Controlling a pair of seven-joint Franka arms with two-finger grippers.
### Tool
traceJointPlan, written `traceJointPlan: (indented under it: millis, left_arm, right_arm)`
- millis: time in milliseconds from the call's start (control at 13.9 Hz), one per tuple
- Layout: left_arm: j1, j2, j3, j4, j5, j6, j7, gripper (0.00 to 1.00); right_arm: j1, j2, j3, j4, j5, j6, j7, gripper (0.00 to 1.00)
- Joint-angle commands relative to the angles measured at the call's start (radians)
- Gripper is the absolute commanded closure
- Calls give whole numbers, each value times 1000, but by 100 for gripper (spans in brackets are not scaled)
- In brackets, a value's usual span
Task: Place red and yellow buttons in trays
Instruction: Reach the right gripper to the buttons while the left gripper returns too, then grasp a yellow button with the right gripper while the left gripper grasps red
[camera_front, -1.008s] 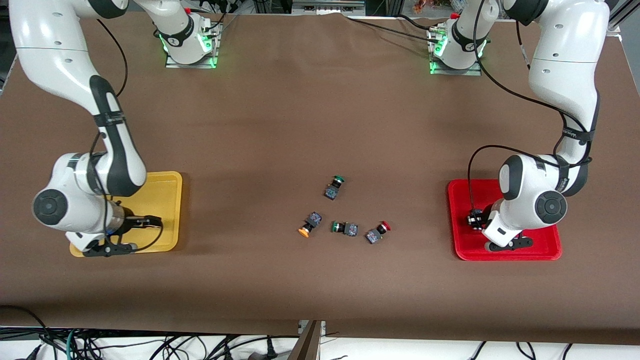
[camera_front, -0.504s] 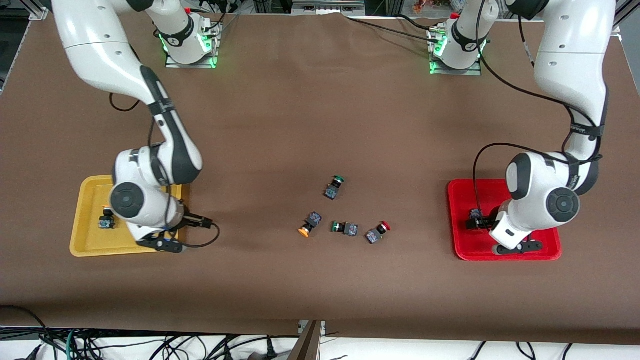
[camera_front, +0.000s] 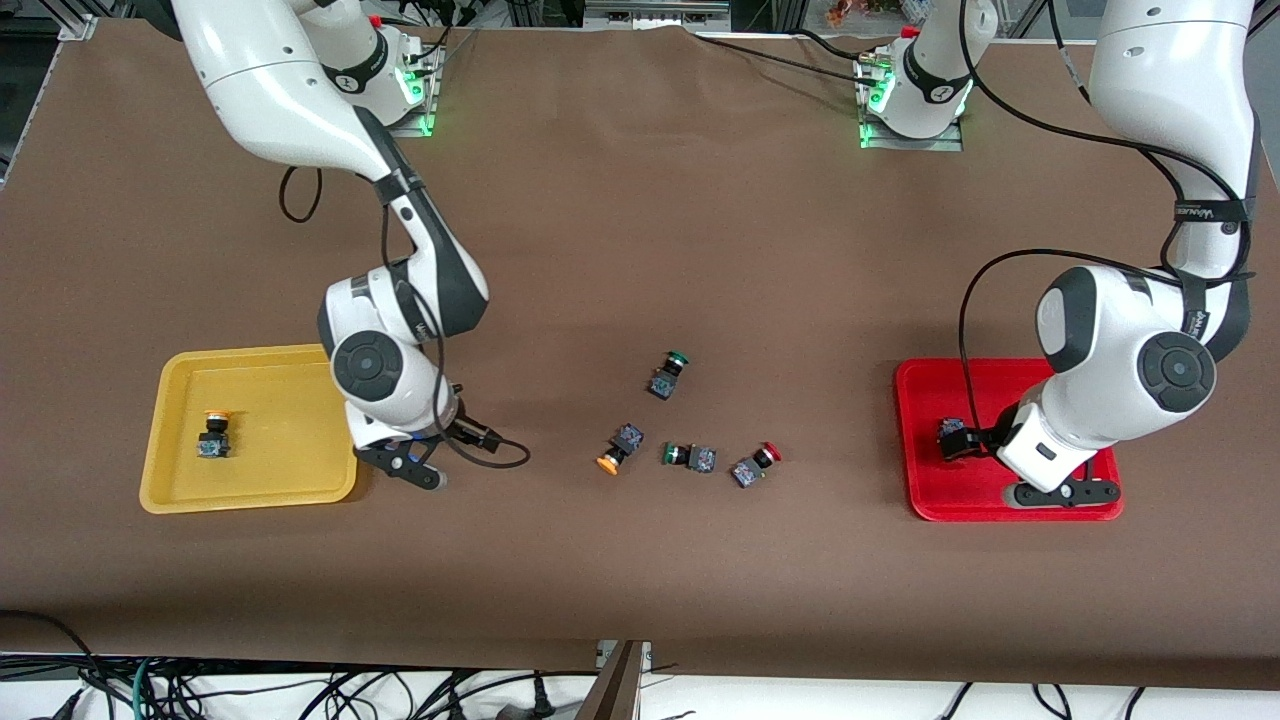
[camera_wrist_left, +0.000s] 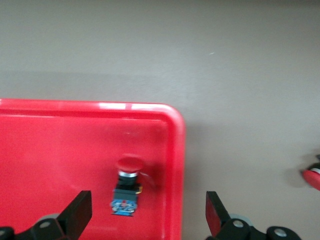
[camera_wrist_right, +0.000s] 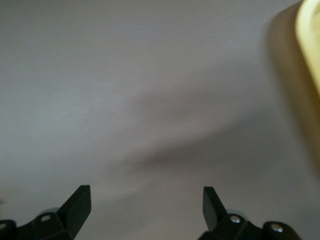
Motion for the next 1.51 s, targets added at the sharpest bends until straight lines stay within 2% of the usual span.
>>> traceJointPlan:
  millis: [0, 360, 504, 648, 864, 1008, 1441]
  left_arm:
    - [-67, 21, 4, 32, 19, -9, 20, 0]
    - [-183, 92, 6, 102, 27, -6, 41, 0]
    - [-231, 118, 6, 111, 39, -4, 124, 0]
    - [-260, 170, 4, 168, 39, -2, 185, 0]
    - [-292, 248, 6, 260, 39, 2, 250, 0]
    - [-303, 295, 4, 289, 38, 34, 270, 0]
    - [-342, 383, 4, 293, 36, 154, 256, 0]
  right_arm:
    - [51, 27, -8, 21, 1, 87, 124, 1]
    - [137, 65, -8, 24, 0, 259, 322, 1]
    - [165, 78, -10, 25, 0, 298, 386, 1]
    - [196, 91, -10, 31, 0, 335, 454, 1]
    - [240, 133, -13, 76, -7, 333, 493, 1]
    - [259, 148, -17, 90, -8, 335, 520, 2]
    - [280, 212, -23, 157, -16, 338, 529, 2]
